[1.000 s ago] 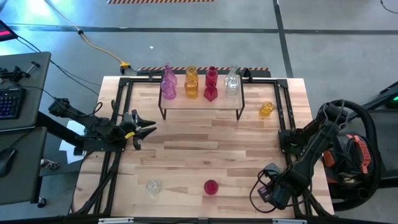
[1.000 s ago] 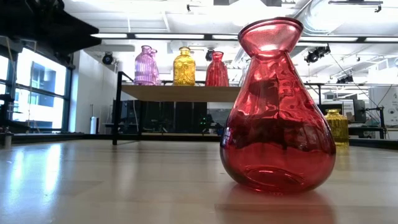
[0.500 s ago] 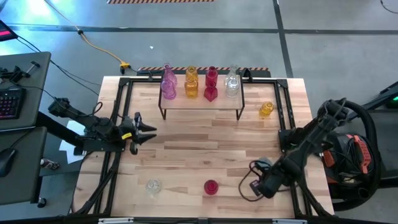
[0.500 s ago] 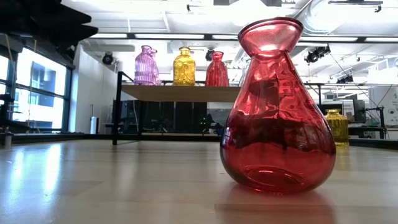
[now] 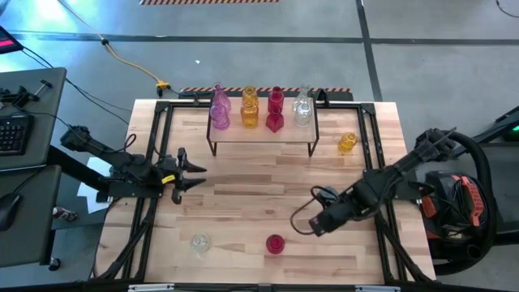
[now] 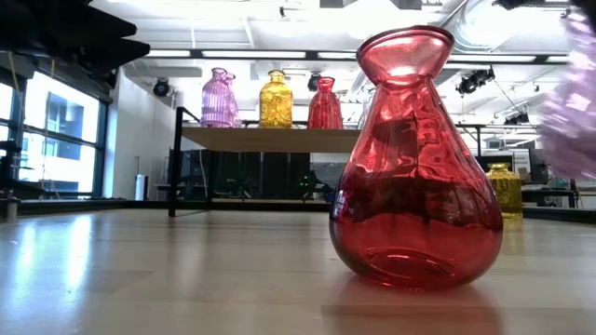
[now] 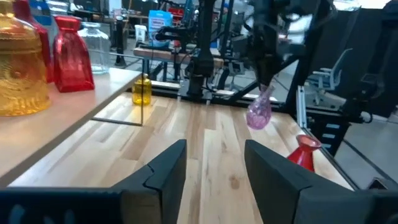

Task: Sort vases onto shelf
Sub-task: Put the purple vase on the shelf and align it with the other purple vases

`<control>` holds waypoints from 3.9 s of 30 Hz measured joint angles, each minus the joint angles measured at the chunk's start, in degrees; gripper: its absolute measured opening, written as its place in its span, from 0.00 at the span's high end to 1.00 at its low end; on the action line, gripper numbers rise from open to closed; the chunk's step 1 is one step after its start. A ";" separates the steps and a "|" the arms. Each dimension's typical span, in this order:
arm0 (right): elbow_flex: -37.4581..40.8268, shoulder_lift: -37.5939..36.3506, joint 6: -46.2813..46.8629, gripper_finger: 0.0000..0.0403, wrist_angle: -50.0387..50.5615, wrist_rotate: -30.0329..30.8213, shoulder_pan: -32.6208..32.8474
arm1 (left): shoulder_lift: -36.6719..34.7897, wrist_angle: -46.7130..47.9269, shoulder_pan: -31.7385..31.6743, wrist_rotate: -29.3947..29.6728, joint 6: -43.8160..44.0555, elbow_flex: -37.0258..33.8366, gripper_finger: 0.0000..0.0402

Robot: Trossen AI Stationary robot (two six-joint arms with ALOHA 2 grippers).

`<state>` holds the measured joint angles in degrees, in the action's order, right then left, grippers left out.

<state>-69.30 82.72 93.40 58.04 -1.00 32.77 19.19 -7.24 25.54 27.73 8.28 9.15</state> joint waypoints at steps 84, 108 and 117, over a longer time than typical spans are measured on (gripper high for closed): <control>-44.24 25.47 -43.98 1.00 -0.57 -15.32 -26.38 | 59.49 -10.97 -10.25 -25.90 2.11 37.94 0.71; -44.19 25.51 -47.11 0.73 -1.76 -16.03 -27.27 | 59.40 -9.94 -10.34 -25.18 2.09 37.94 0.70; -44.19 25.25 -47.38 0.71 -1.55 -20.05 -28.34 | 59.40 -9.48 -11.62 -25.90 2.04 38.01 0.70</control>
<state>-113.49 107.97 46.02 56.49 -21.05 4.43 78.59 -16.72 13.92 1.82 10.33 47.16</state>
